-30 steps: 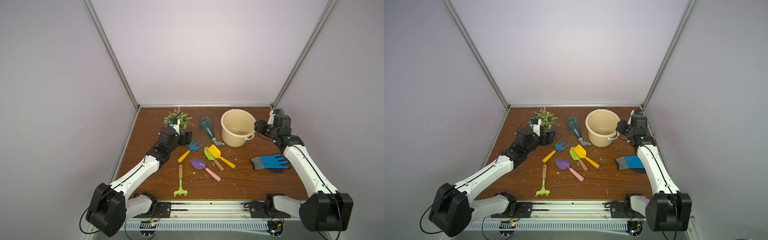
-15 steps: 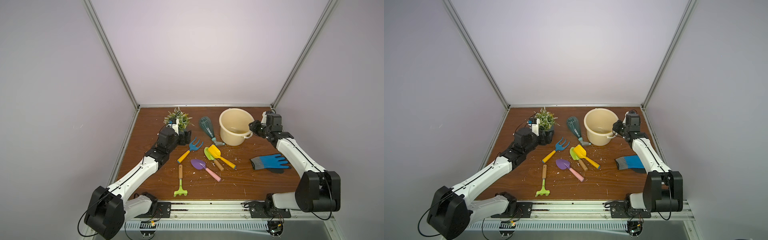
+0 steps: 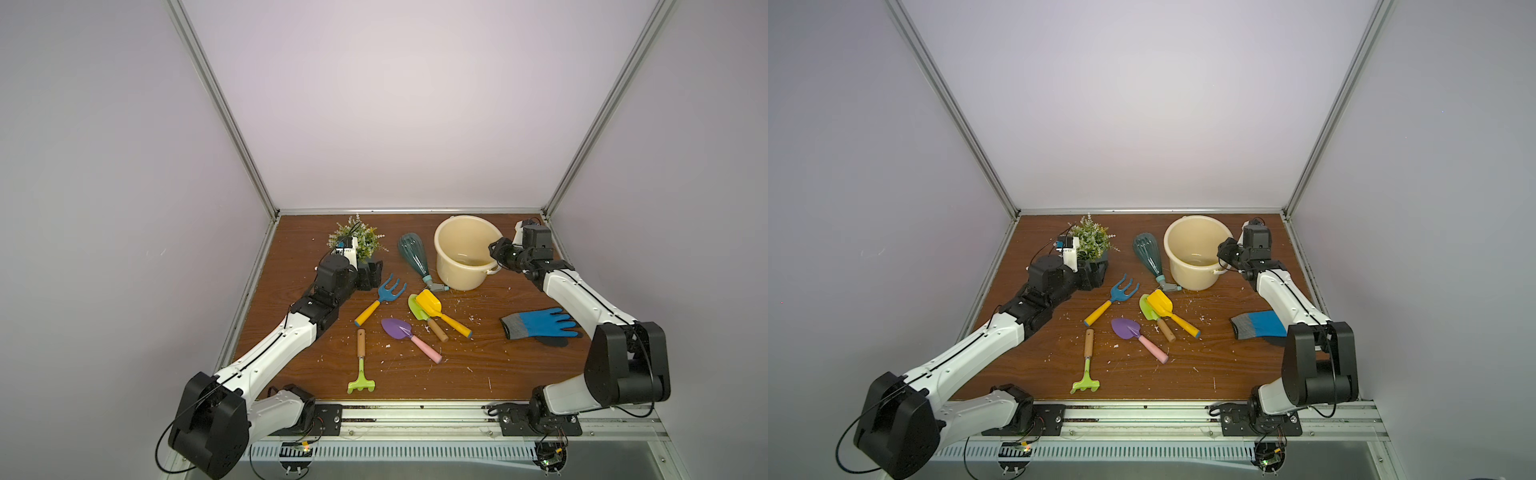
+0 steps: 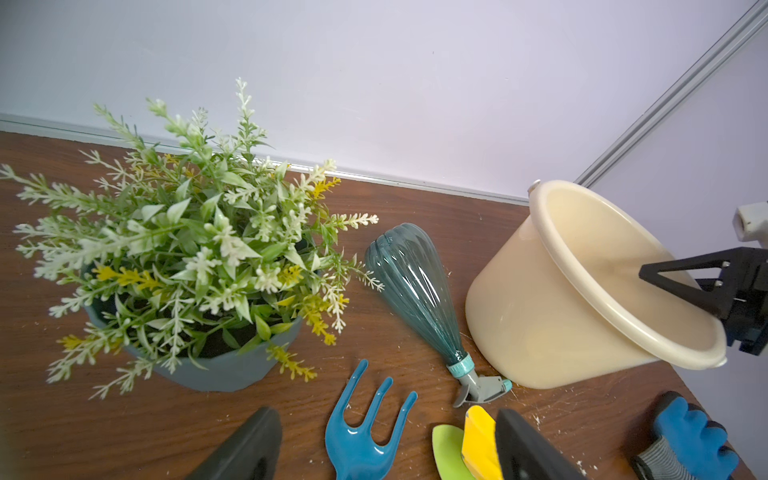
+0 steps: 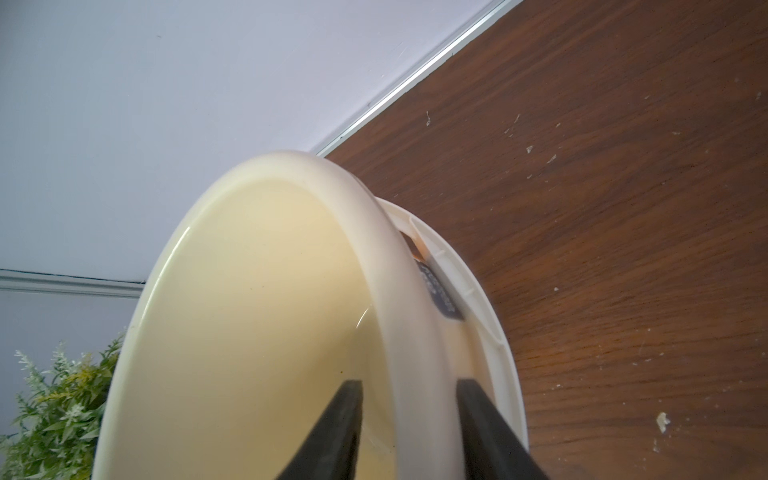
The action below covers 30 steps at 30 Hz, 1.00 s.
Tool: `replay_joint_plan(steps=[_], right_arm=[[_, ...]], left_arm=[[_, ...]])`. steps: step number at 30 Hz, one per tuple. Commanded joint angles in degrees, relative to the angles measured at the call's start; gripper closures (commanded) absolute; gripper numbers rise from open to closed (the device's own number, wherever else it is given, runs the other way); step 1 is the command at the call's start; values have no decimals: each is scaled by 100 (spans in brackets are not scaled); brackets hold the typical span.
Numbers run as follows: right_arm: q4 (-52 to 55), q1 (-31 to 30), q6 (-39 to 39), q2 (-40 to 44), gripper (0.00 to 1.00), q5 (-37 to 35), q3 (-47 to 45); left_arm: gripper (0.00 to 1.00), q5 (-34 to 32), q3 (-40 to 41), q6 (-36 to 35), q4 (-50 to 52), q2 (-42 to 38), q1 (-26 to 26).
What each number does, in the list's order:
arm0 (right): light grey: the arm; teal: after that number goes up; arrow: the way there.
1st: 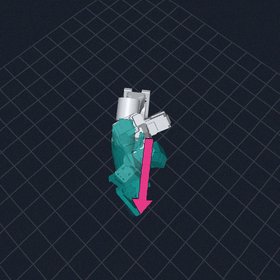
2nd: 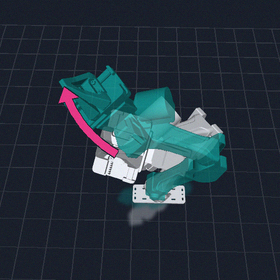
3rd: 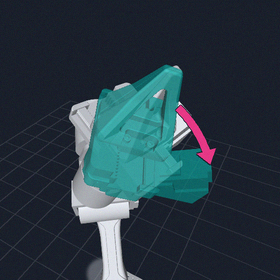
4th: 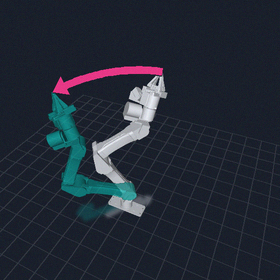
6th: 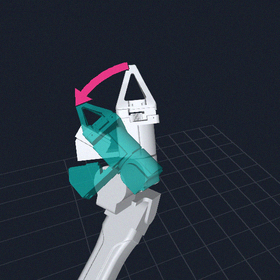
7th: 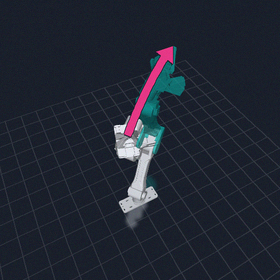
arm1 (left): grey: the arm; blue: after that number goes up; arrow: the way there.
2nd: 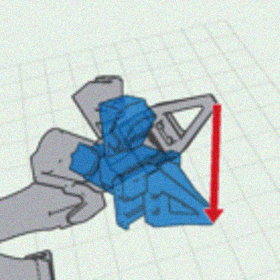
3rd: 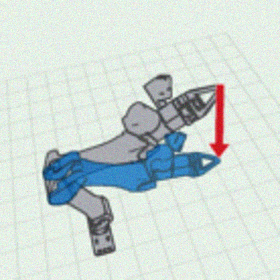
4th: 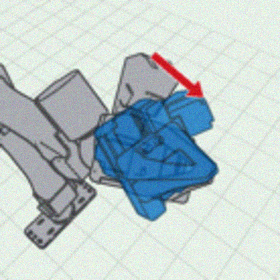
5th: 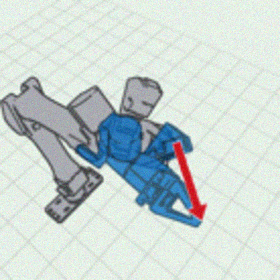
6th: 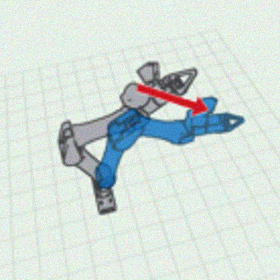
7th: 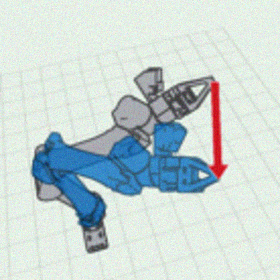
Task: Organize the gardening tools
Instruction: Adjust the container at the center of the board.
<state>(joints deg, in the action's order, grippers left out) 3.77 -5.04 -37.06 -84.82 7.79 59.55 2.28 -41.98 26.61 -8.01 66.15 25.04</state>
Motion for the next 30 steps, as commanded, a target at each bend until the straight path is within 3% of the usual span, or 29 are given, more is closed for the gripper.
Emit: replay_joint_plan(steps=[1,4,10,17,24,30], right_arm=[[109,-8,186,289,45,-214,232],[444,6,479,611,39,-458,233],[1265,-196,1202,1439,39,-655,140],[1476,-1624,2018,2299,42,-499,-578],[1352,-2601,2440,1955,45,-498,-1189],[1371,-2947,2660,1058,46,-612,-1124]], left_arm=[[15,-43,38,21,-106,-23,53],[15,-66,10,-39,-40,-10,54],[14,56,-142,-130,60,153,54],[15,166,-231,-257,72,435,187],[15,328,-334,-257,-71,745,268],[15,349,-255,-260,-34,701,275]])
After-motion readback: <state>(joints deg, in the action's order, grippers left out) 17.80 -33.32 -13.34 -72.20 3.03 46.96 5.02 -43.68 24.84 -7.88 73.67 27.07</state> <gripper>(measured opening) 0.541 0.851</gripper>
